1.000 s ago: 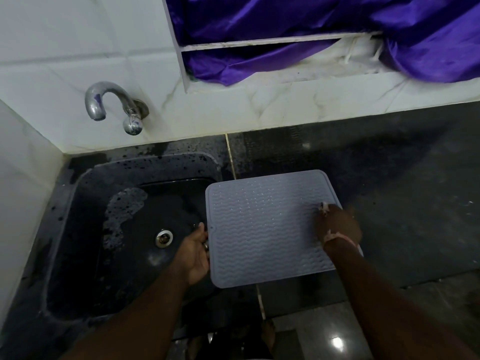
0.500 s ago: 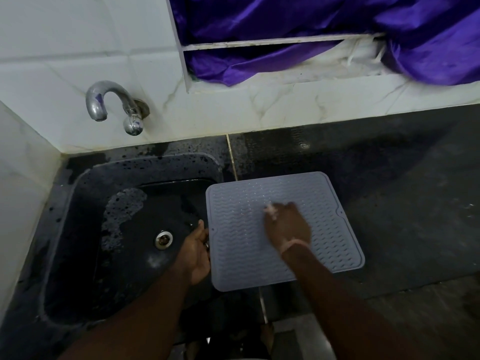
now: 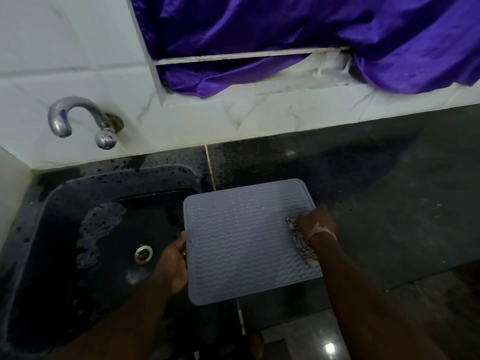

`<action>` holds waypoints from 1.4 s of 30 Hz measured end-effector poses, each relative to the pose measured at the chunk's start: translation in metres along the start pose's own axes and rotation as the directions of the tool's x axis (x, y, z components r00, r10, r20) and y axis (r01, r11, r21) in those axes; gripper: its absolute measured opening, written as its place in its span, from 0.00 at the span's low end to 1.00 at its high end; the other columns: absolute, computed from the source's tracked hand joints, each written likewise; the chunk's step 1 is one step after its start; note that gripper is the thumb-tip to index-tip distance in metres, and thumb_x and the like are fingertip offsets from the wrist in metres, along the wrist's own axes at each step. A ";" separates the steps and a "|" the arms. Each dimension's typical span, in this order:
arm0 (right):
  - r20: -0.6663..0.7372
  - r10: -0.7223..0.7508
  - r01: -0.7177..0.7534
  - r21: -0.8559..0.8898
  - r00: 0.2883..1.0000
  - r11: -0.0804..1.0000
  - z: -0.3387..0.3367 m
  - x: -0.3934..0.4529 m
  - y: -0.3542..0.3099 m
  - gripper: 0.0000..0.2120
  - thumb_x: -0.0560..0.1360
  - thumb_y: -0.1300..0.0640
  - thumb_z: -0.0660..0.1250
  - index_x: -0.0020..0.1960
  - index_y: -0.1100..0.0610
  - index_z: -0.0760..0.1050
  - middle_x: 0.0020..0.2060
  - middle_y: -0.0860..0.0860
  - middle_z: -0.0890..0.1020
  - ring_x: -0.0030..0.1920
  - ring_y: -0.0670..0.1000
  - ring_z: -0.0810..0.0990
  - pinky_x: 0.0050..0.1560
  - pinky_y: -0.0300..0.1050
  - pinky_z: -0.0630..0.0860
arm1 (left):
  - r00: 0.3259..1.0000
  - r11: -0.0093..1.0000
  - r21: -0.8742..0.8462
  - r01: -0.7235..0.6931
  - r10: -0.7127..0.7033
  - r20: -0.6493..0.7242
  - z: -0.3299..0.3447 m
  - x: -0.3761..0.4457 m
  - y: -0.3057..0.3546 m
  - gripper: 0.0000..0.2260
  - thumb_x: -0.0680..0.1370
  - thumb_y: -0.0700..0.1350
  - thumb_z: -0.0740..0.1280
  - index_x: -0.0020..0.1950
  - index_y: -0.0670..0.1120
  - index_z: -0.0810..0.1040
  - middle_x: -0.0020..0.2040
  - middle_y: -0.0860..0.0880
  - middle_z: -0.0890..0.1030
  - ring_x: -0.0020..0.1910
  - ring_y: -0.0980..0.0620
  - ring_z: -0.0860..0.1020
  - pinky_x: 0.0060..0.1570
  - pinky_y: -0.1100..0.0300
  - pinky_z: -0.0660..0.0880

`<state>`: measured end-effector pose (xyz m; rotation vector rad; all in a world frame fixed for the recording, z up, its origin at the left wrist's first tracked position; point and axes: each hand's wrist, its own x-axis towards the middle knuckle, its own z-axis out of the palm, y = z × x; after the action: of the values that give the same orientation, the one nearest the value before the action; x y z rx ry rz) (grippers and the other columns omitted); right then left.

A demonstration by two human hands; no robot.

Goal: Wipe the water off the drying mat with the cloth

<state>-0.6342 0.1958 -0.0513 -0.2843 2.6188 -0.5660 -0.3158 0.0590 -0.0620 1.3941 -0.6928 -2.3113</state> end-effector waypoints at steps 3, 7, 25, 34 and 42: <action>0.048 0.018 -0.019 0.015 0.999 1.000 -0.001 0.005 -0.002 0.29 0.76 0.50 0.70 0.68 0.68 0.69 0.65 0.64 0.75 0.63 0.63 0.77 0.58 0.49 0.74 | 1.000 1.000 0.018 -0.012 0.012 -0.019 0.004 -0.002 -0.002 0.18 0.84 0.53 0.60 0.62 0.42 0.80 0.55 0.39 0.83 0.55 0.40 0.81 0.53 0.43 0.78; 0.046 0.047 -0.048 0.028 0.998 0.998 -0.006 0.015 0.003 0.19 0.78 0.52 0.66 0.59 0.67 0.79 0.57 0.63 0.82 0.57 0.62 0.81 0.48 0.46 0.73 | 0.999 0.997 0.073 -0.025 0.027 -0.030 0.000 0.002 -0.004 0.15 0.84 0.45 0.59 0.68 0.43 0.76 0.63 0.39 0.81 0.62 0.38 0.79 0.57 0.41 0.77; -0.110 -0.070 0.055 -0.133 0.991 0.990 -0.027 0.008 0.017 0.33 0.76 0.41 0.67 0.71 0.60 0.64 0.69 0.63 0.65 0.66 0.67 0.70 0.64 0.63 0.70 | 0.977 0.963 0.263 -0.066 0.116 -0.179 0.027 0.024 -0.023 0.12 0.82 0.37 0.63 0.64 0.43 0.78 0.60 0.41 0.83 0.59 0.41 0.82 0.60 0.42 0.78; -0.085 -0.324 0.295 -0.248 0.942 0.923 -0.003 -0.012 0.034 0.15 0.83 0.50 0.56 0.64 0.57 0.71 0.56 0.62 0.78 0.55 0.63 0.79 0.53 0.53 0.75 | 0.921 0.870 0.468 -0.153 0.297 -0.251 0.028 0.025 -0.020 0.17 0.77 0.33 0.69 0.65 0.43 0.79 0.59 0.45 0.83 0.56 0.45 0.82 0.57 0.46 0.80; -0.053 -0.507 0.460 -0.348 0.861 0.817 0.063 -0.094 0.021 0.12 0.78 0.58 0.62 0.62 0.56 0.73 0.53 0.58 0.77 0.46 0.58 0.80 0.43 0.51 0.80 | 0.934 0.854 0.485 -0.191 0.310 -0.178 0.019 0.026 -0.024 0.24 0.73 0.27 0.70 0.68 0.42 0.77 0.59 0.44 0.83 0.58 0.44 0.82 0.61 0.43 0.78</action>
<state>-0.5245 0.2195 -0.0766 -1.0815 2.7741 -0.3099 -0.3455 0.0696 -0.0868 1.6373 -1.3182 -1.7882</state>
